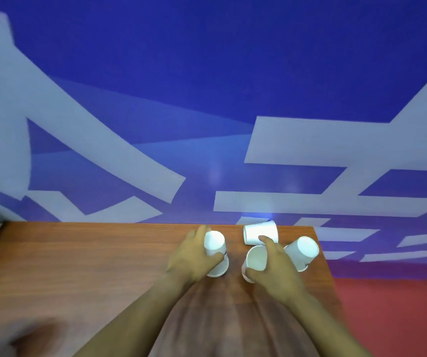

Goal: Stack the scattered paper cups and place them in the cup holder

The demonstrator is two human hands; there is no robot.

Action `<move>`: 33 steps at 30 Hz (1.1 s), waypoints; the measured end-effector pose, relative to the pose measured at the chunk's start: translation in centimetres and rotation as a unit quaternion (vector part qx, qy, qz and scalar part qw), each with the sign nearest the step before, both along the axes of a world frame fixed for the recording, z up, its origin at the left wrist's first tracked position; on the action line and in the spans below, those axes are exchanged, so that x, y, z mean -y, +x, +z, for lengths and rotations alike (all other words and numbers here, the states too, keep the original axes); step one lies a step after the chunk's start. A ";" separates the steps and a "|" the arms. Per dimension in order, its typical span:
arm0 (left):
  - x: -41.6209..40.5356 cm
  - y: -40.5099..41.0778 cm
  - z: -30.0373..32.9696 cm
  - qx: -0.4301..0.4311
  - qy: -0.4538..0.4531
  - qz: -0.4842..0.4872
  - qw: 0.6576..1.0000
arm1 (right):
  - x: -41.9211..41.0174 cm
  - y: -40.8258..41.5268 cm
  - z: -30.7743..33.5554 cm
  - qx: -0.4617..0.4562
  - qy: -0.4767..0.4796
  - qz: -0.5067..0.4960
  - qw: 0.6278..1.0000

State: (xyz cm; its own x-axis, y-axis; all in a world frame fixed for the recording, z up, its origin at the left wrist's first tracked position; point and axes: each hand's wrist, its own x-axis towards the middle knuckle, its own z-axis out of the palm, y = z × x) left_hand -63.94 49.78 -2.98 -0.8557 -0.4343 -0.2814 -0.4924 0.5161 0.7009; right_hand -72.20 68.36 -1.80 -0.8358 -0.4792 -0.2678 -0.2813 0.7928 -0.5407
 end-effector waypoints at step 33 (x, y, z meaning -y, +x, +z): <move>26.9 41.5 10.4 -0.134 -0.045 0.052 0.989 | 25.4 34.3 12.2 -0.100 -0.038 0.067 0.992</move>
State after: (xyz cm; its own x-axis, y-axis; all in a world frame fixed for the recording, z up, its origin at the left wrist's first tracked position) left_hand -22.43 22.89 7.45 -0.8434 -0.5373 -0.0071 -0.3497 0.5389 0.7663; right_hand -37.85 42.96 10.39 -0.7963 -0.6018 -0.0616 -0.4891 0.7004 -0.5198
